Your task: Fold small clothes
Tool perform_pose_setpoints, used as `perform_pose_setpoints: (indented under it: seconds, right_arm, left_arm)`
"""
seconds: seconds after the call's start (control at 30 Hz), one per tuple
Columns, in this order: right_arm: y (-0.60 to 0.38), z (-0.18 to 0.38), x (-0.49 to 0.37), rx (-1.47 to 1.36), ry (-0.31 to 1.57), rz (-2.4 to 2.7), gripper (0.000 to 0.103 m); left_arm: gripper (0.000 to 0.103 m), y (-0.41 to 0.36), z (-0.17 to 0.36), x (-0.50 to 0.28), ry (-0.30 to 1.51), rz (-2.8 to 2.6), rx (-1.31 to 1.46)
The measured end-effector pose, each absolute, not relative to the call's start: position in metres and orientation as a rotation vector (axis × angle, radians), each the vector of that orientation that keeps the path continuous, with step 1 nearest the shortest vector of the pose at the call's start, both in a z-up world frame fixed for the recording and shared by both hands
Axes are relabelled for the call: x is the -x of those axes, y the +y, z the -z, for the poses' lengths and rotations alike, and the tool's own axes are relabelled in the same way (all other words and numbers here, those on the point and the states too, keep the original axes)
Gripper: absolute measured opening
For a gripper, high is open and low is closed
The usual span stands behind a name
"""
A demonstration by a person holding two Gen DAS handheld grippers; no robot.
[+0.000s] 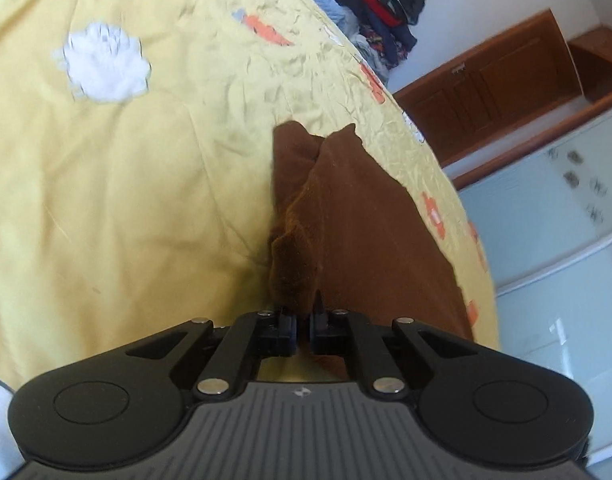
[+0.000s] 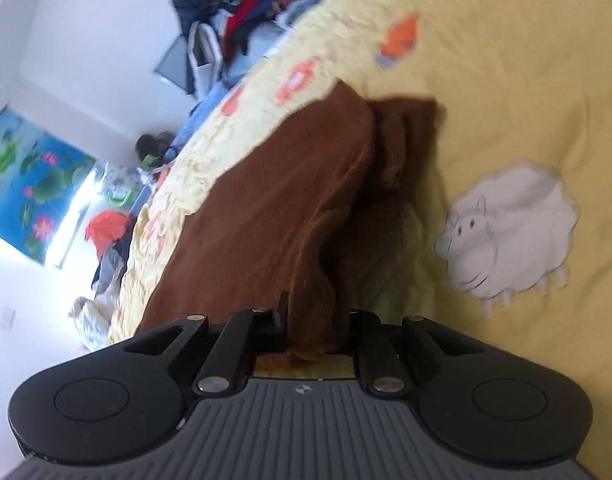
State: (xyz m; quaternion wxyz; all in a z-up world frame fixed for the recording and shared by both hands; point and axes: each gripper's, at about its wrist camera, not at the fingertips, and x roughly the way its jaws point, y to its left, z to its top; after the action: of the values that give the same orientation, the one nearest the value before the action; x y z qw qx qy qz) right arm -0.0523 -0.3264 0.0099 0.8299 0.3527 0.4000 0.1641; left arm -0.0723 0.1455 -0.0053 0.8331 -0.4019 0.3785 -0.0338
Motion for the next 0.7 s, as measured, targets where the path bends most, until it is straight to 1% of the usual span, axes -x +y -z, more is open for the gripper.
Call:
perform_pose_setpoints:
  seconds: [0.07,0.1,0.17,0.2,0.23,0.27,0.3,0.33,0.4,0.43,0.47,0.5,0.53,0.6,0.7]
  right_arm:
    - [-0.332,-0.011,0.06,-0.673,0.857,-0.312,0.017]
    - [-0.335,-0.003,0.062,-0.63,0.884,-0.275,0.006]
    - [-0.343,0.009,0.069,-0.681,0.865,-0.3,0.009]
    - [-0.343,0.009,0.071,-0.705,0.867,-0.306,0.021]
    - [-0.344,0.005,0.073,-0.712,0.861,-0.313,0.038]
    - [-0.344,0.0,0.076,-0.701,0.843,-0.306,0.049]
    - [-0.346,-0.007,0.078,-0.682,0.815,-0.279,0.072]
    - [-0.348,-0.016,0.08,-0.649,0.781,-0.228,0.082]
    - [-0.346,-0.033,0.079,-0.571,0.734,-0.168,0.082]
    - [-0.342,-0.042,0.076,-0.523,0.705,-0.154,0.082]
    - [-0.336,-0.051,0.073,-0.473,0.674,-0.155,0.082]
    - [-0.326,-0.058,0.066,-0.427,0.651,-0.175,0.083]
    - [-0.317,-0.061,0.06,-0.391,0.637,-0.197,0.088]
    - [-0.292,-0.065,0.038,-0.314,0.625,-0.244,0.094]
    - [-0.251,-0.056,0.005,-0.213,0.664,-0.315,0.094]
  left_arm:
    - [0.004,0.152,0.013,0.074,0.804,0.066,0.837]
    - [0.004,0.154,0.015,0.075,0.801,0.075,0.851]
    - [0.007,0.154,0.01,0.078,0.816,0.09,0.821]
    - [0.007,0.154,0.006,0.081,0.814,0.096,0.806]
    - [0.007,0.154,0.001,0.085,0.799,0.091,0.786]
    - [0.007,0.153,-0.005,0.09,0.779,0.089,0.756]
    - [0.008,0.152,-0.012,0.094,0.761,0.082,0.718]
    - [0.009,0.149,-0.02,0.098,0.735,0.073,0.674]
    - [0.014,0.14,-0.035,0.102,0.674,0.064,0.582]
    - [0.019,0.133,-0.042,0.101,0.641,0.056,0.534]
    - [0.028,0.125,-0.048,0.1,0.607,0.053,0.485]
    - [0.034,0.115,-0.052,0.098,0.579,0.06,0.439]
    - [0.043,0.105,-0.056,0.093,0.559,0.074,0.401]
    - [0.043,0.083,-0.063,0.086,0.517,0.112,0.34]
    - [0.043,0.054,-0.061,0.067,0.502,0.192,0.255]
